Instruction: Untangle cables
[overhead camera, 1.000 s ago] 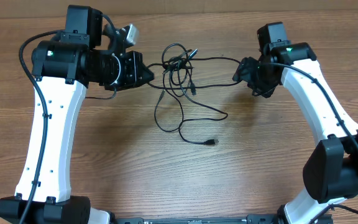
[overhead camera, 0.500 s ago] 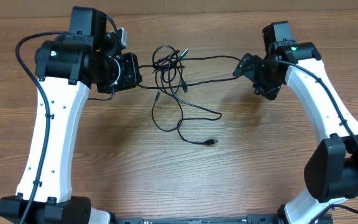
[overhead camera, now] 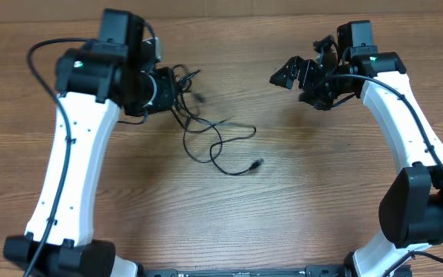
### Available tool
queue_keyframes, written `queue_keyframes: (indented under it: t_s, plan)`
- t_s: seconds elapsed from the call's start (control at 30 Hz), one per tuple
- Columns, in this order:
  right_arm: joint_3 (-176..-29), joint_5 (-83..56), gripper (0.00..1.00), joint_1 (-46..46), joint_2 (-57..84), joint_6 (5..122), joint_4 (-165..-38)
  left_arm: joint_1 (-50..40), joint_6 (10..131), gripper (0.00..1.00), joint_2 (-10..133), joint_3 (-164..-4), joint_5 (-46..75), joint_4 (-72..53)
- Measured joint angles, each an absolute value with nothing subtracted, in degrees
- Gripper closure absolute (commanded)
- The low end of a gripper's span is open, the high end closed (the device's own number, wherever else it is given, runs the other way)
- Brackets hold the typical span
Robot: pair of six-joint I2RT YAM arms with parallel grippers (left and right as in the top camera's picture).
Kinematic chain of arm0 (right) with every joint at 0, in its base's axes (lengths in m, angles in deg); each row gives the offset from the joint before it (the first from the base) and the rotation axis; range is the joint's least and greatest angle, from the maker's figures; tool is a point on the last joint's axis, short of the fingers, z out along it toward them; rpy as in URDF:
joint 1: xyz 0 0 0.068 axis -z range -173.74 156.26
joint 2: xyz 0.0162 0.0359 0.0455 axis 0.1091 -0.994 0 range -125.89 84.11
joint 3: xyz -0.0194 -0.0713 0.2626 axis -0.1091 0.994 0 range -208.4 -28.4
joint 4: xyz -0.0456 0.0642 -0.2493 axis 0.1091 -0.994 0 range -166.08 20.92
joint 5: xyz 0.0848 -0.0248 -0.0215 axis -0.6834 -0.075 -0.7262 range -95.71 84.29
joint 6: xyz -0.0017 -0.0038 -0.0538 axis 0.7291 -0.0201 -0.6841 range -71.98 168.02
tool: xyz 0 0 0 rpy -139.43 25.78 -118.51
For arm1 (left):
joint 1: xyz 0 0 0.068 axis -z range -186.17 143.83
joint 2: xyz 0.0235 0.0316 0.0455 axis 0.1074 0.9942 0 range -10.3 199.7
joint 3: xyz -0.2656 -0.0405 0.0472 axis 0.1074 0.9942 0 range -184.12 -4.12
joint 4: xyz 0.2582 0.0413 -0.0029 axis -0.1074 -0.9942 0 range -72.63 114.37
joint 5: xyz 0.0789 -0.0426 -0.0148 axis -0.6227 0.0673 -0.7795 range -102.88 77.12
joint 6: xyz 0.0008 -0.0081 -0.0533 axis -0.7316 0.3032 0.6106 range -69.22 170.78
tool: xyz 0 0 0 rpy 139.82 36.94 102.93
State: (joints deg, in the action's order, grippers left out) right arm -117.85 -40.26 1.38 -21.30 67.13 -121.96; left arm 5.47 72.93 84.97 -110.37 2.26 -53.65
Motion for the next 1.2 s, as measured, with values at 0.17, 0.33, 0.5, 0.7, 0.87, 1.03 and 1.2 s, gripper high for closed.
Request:
queue_keyframes:
  t_s: [0.17, 0.33, 0.5, 0.7, 0.87, 1.03, 1.2]
  plan:
    - [-117.9, -47.9, 0.0, 1.4, -21.3, 61.4, -122.3, 8.2, 72.9, 0.96, 88.4, -110.4, 2.3, -53.4]
    - [-117.9, -50.4, 0.0, 1.2, -21.3, 59.6, -122.3, 11.0, 66.7, 0.96, 89.4, -110.4, 9.5, -50.3]
    - [-117.9, -50.9, 0.0, 1.2, -21.3, 59.1, -122.3, 12.9, 61.6, 0.96, 89.4, -111.2, 18.8, -47.5]
    - [-117.9, -51.0, 0.0, 1.1, -21.3, 58.9, -122.3, 13.0, 61.2, 0.96, 89.4, -114.8, 21.1, -47.6]
    - [-117.9, -51.6, 0.0, 0.5, -21.3, 58.8, -122.2, 13.4, 62.0, 0.96, 89.4, -114.8, 19.9, -48.5]
    - [-117.9, -52.4, 0.02, -1.3, -21.3, 57.9, -122.0, 14.1, 64.4, 0.96, 89.4, -114.8, 16.9, -48.7]
    - [-117.9, -54.1, 0.01, -3.7, -21.3, 53.1, -121.4, 14.1, 66.3, 0.96, 89.4, -114.8, 15.8, -50.4]
